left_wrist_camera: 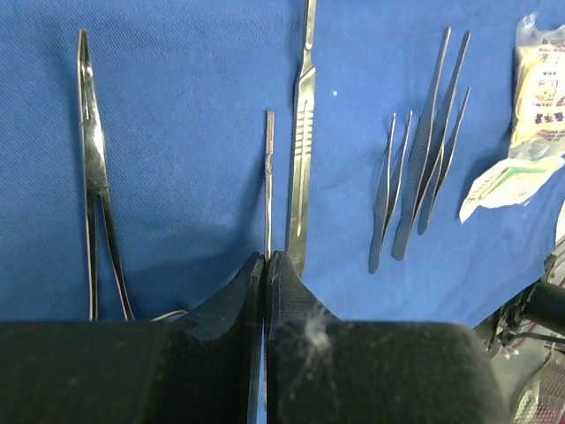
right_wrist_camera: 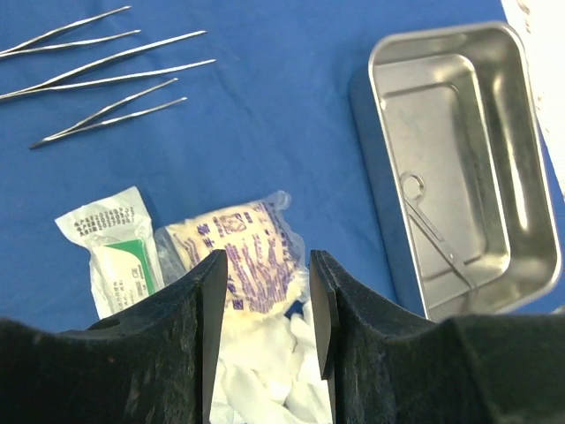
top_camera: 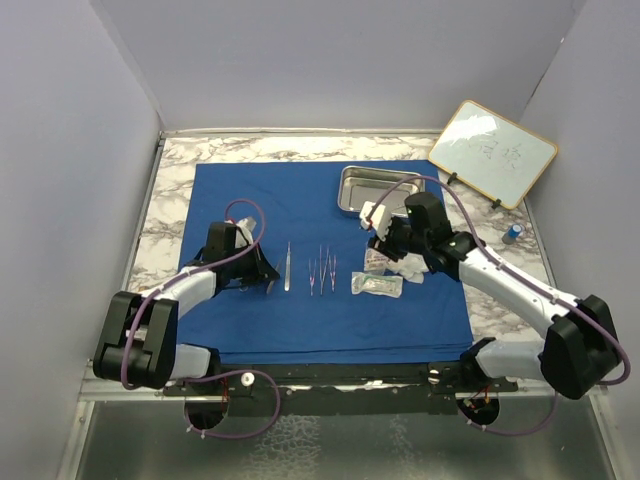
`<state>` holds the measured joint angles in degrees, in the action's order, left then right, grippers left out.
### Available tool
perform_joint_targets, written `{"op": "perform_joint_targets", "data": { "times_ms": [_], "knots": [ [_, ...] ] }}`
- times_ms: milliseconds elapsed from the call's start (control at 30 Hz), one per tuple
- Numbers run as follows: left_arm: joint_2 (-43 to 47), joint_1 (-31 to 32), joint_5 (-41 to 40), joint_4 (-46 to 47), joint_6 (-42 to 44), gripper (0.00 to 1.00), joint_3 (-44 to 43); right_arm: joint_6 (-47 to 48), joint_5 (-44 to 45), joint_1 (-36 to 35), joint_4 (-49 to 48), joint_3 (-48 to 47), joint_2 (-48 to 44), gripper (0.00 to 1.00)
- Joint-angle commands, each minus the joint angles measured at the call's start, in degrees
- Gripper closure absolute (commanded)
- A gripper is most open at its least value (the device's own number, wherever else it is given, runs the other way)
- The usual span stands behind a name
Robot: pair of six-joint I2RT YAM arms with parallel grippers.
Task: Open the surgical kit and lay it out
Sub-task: Place the medical item in the surgical kit.
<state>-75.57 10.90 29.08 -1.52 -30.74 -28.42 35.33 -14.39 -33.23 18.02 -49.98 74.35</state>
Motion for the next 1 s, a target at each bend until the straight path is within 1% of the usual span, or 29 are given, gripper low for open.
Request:
{"op": "perform_joint_targets", "data": {
  "times_ms": [0,167,333,467,600,700,833,967],
  "knots": [
    [0.1,0.2,-2.6,8.0,-3.8,1.0,0.7,-3.9,-3.1,2.8,-7.5,4.0,-5.5,0.57],
    [-0.3,0.3,-2.9,10.3,-4.7,1.0,0.5,-4.6,-5.2,5.5,-7.8,4.7,-6.7,0.57],
    [-2.8,0.3,-4.8,10.4,-7.5,1.0,-0.6,-4.7,-6.7,6.0,-7.7,4.7,-6.0,0.57],
    [-4.9,1.0,-3.5,12.3,-8.5,1.0,-0.9,-4.5,-7.4,6.1,-7.5,4.8,-5.6,0.57],
    [-5.4,2.6,-3.8,15.4,-8.7,0.93,0.4,-4.4,-7.0,6.2,-6.9,4.6,-4.4,0.57],
    [-4.8,2.6,-5.2,15.1,-8.8,0.92,1.5,-4.5,-7.1,6.2,-6.5,4.4,-3.9,0.57],
    [-4.7,2.5,-7.3,13.5,-8.7,0.92,1.7,-4.4,-7.7,6.3,-6.4,4.4,-3.6,0.57],
    [-4.4,2.1,-8.5,12.2,-8.4,0.97,1.3,-4.2,-7.7,6.3,-6.2,4.5,-3.8,0.57]
  ]
}}
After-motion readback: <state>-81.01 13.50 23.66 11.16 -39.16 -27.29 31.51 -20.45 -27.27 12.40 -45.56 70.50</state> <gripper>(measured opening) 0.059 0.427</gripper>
